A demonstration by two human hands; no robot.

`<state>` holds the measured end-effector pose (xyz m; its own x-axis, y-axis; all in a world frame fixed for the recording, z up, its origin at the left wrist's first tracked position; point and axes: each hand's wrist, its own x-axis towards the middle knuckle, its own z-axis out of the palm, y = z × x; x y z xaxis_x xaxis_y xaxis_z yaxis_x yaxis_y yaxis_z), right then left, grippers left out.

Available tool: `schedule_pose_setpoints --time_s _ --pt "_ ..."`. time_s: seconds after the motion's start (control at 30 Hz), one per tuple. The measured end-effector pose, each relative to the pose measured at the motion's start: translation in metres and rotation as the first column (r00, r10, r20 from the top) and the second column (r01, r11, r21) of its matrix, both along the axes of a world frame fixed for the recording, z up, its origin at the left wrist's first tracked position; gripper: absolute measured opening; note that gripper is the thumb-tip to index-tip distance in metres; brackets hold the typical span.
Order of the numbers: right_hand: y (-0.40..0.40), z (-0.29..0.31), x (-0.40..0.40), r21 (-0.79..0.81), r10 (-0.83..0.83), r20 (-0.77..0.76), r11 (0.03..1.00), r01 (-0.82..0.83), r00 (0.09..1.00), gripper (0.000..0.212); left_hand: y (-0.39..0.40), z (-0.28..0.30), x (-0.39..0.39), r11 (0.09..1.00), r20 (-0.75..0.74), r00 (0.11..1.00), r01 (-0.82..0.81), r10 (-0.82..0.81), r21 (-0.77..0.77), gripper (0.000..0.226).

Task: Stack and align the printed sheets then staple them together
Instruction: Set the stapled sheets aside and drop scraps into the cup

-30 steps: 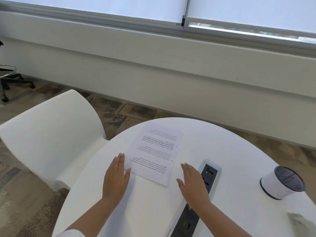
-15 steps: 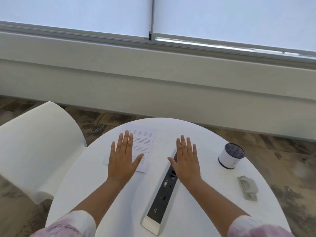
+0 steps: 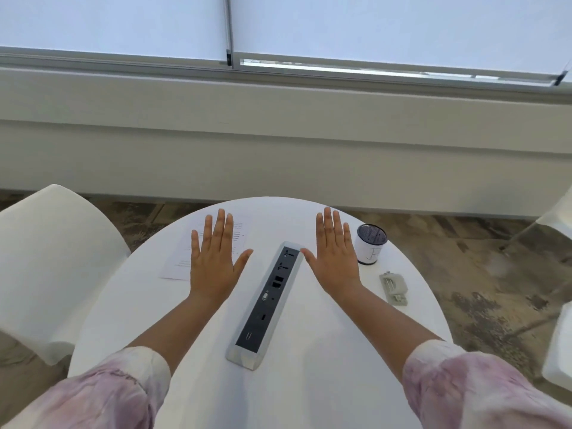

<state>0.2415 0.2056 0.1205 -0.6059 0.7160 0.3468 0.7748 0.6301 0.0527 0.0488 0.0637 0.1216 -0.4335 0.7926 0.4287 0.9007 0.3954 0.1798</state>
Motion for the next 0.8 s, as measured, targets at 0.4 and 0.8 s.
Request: schedule_pose_setpoints --time_s 0.4,0.8 --pt "0.02 0.006 0.051 0.015 0.073 0.011 0.997 -0.073 0.997 0.078 0.011 -0.003 0.051 1.0 0.042 0.999 -0.003 0.003 0.001 0.077" --pt "0.07 -0.048 0.14 -0.166 0.125 0.192 0.982 -0.094 0.973 0.079 0.044 -0.053 0.149 0.985 0.167 0.984 -0.027 0.057 -0.172 0.077"
